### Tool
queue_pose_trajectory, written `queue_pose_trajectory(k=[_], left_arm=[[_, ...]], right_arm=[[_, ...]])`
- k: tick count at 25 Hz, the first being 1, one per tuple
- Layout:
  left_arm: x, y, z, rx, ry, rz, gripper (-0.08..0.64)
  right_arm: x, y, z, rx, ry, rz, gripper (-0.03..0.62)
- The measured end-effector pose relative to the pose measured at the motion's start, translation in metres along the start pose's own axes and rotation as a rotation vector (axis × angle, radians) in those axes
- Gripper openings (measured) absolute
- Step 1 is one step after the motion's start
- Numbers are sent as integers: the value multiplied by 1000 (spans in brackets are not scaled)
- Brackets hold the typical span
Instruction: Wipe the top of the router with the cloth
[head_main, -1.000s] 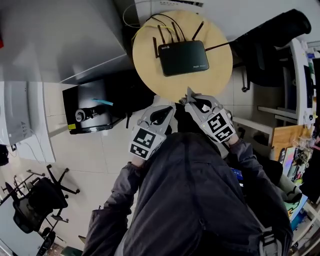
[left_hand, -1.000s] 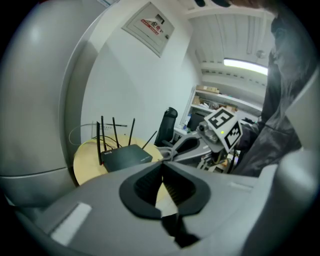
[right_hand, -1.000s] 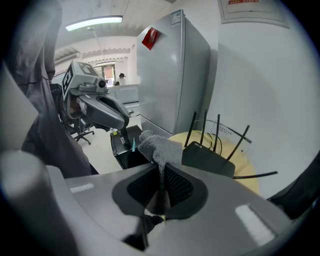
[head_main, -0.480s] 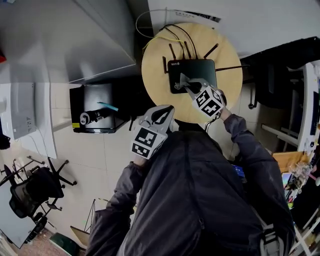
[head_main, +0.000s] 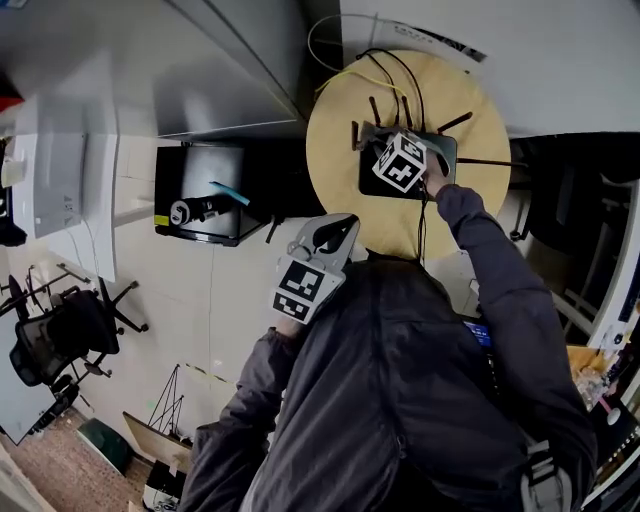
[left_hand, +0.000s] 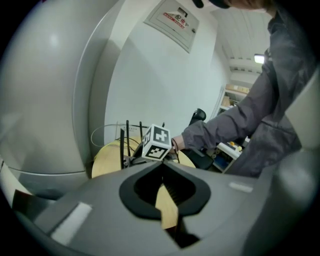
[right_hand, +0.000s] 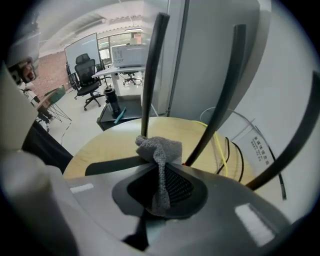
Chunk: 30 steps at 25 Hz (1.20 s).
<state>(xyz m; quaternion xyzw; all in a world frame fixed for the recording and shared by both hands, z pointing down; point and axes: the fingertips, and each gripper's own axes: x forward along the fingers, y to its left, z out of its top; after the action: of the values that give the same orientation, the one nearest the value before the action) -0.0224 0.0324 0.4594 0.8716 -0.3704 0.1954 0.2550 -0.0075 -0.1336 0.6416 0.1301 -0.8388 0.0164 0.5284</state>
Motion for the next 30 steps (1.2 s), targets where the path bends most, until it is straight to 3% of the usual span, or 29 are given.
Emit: queue_pose_trajectory(k=[9,22,27,30], left_arm=[[-2,6,-4,-38,-2,40,0],[0,1,-3,-23,-3,20,0],[-2,2,-3,-21,-10,30,0],[-5,3,-3,-23,-14,42,0]], right_arm=[[1,18,1,-6,10,65,28],[-20,116,-25,-70,1,177,28],[-20,110,-25,-76,-9,194,28],[-25,72,-26,-2,-37,125,28]])
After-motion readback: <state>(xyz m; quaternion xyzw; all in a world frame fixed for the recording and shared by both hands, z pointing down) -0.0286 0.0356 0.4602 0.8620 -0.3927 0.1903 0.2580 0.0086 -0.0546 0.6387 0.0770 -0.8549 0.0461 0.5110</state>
